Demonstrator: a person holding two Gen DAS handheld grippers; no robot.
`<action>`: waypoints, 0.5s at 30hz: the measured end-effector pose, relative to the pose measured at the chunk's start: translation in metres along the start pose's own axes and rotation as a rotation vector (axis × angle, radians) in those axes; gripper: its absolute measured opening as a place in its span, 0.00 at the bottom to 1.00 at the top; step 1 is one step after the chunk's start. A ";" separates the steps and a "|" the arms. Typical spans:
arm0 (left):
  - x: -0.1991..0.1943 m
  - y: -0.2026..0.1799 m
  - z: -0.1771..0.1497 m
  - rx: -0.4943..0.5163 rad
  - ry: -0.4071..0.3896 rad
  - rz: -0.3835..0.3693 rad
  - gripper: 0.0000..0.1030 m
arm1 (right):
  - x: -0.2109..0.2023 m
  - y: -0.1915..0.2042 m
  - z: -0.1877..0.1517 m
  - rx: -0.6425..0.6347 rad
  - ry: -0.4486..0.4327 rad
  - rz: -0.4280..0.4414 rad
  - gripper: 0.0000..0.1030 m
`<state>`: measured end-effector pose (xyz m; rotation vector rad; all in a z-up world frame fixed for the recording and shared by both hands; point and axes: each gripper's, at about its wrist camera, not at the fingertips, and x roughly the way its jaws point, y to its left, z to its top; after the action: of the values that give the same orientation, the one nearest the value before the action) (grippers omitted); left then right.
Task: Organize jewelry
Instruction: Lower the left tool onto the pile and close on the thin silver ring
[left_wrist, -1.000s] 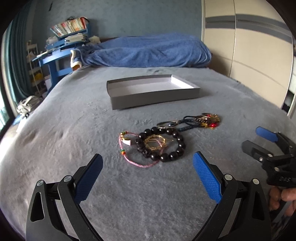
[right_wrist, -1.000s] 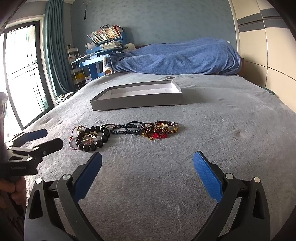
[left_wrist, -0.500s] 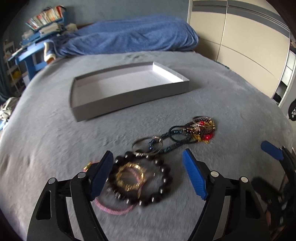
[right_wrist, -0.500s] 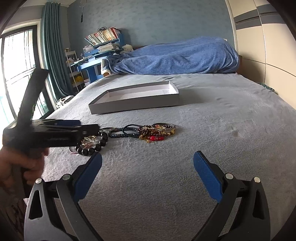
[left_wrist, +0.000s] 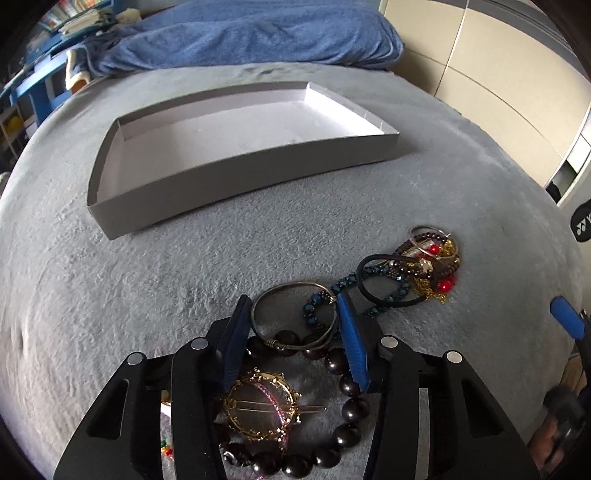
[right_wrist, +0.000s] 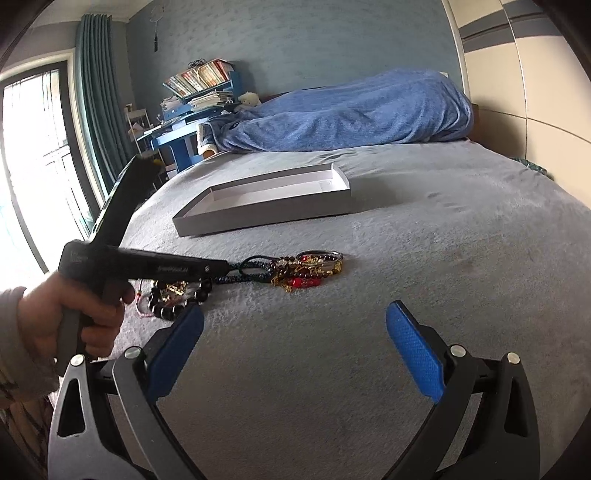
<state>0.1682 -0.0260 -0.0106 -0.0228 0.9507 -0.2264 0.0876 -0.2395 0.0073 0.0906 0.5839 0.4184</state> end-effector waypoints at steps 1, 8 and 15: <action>-0.003 0.001 -0.001 -0.003 -0.014 0.004 0.47 | 0.001 -0.001 0.002 0.005 0.003 -0.001 0.95; -0.030 0.003 -0.012 -0.008 -0.099 0.021 0.47 | 0.026 -0.021 0.020 0.039 0.054 -0.014 0.95; -0.055 0.011 -0.038 -0.033 -0.140 0.054 0.47 | 0.049 -0.026 0.026 0.045 0.129 0.028 0.85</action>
<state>0.1087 -0.0014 0.0101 -0.0428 0.8146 -0.1572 0.1481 -0.2428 -0.0012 0.1160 0.7196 0.4407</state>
